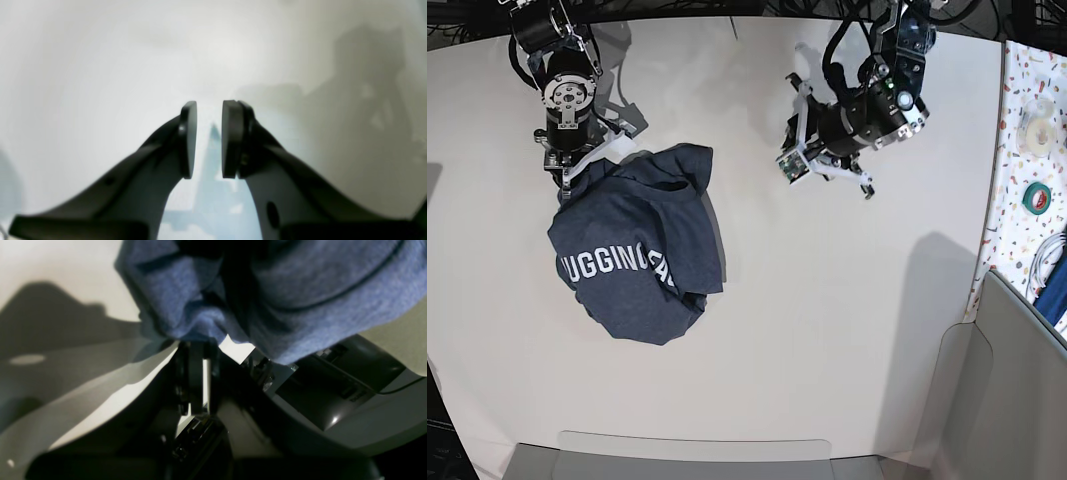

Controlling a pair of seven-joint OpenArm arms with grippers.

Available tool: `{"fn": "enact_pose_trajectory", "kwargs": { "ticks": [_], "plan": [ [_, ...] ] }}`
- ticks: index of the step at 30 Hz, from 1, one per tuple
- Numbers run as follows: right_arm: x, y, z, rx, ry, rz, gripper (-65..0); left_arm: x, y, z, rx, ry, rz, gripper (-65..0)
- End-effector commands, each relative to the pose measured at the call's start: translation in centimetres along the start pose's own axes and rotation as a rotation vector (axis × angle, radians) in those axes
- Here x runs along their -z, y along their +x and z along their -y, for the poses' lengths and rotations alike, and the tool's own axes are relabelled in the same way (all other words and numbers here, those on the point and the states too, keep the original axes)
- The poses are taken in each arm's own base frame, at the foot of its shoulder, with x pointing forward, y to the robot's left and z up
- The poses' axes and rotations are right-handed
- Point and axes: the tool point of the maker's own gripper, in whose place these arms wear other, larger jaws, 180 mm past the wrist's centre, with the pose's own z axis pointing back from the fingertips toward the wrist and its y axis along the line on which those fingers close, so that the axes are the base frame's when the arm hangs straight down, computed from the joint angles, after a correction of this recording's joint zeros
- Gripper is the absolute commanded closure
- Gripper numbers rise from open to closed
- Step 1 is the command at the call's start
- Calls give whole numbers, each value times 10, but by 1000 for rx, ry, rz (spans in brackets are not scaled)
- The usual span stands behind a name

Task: Layout the t-shirt on the table in an organized manner, then fold the t-shirt properly
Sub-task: 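Move the left gripper to the t-shirt beside the right gripper and grasp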

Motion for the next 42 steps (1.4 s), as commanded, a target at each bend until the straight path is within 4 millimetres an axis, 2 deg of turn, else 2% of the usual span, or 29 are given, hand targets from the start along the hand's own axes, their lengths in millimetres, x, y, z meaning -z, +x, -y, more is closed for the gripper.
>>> {"fn": "enact_pose_trajectory", "kwargs": {
  "ticks": [1,4,6,8,10,13,19,25,30,36,42],
  "plan": [
    [-7,16,-39,13,129,75,0,-1,19,-2,20,7,35,-135],
    [-9,15,-44,10,138,74,0,2,39,0,88,-3,30,-139],
    [-9,15,-45,10,140,74,0,8,46,6,116,-25,20,-164],
    [-10,14,-47,10,145,71,0,15,43,14,123,-55,3,-197],
    [-10,3,-51,22,155,44,0,23,40,24,134,-93,-10,-216],
    [-9,-3,-52,29,158,31,0,26,49,39,158,-131,35,-217],
    [-12,-2,-59,27,172,32,0,30,60,63,208,-190,68,-217],
    [-12,-3,-60,25,174,30,0,48,64,91,190,-275,65,-217],
    [-12,-1,-59,30,174,33,0,49,84,86,165,-268,160,-216],
    [-12,-1,-60,30,177,32,0,48,107,71,-5,-189,266,-216],
    [-12,-1,-60,30,177,32,0,48,111,70,-59,-174,296,-216]
  ]
}}
